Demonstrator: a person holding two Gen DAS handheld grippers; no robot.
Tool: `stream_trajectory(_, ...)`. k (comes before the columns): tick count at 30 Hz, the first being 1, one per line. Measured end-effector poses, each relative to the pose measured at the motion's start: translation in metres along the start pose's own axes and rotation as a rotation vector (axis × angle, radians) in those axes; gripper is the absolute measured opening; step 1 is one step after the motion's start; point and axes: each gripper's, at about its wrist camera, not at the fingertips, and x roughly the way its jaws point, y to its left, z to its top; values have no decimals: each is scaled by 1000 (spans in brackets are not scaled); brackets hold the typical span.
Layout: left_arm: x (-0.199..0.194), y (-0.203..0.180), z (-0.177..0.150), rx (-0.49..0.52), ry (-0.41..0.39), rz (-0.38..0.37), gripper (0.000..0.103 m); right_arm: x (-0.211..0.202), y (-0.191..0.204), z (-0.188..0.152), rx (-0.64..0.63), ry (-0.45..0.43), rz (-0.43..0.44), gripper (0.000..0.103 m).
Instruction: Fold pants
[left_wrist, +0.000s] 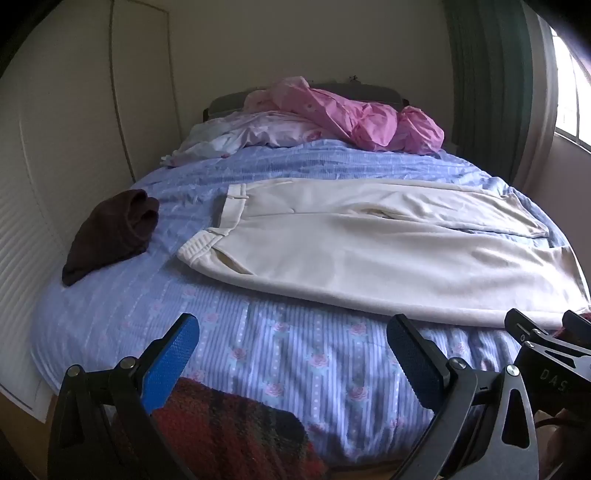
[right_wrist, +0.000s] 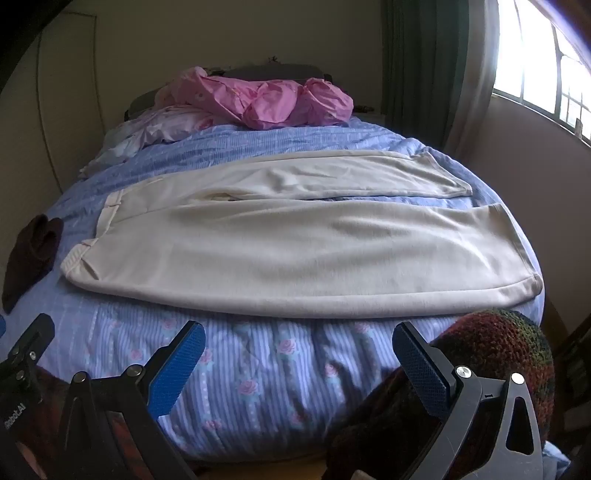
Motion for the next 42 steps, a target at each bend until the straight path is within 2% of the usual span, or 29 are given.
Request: stream_trajectory(42, -1, -2, 1, -5, -1, 2, 103, 4, 2, -2, 4, 3, 0, 103)
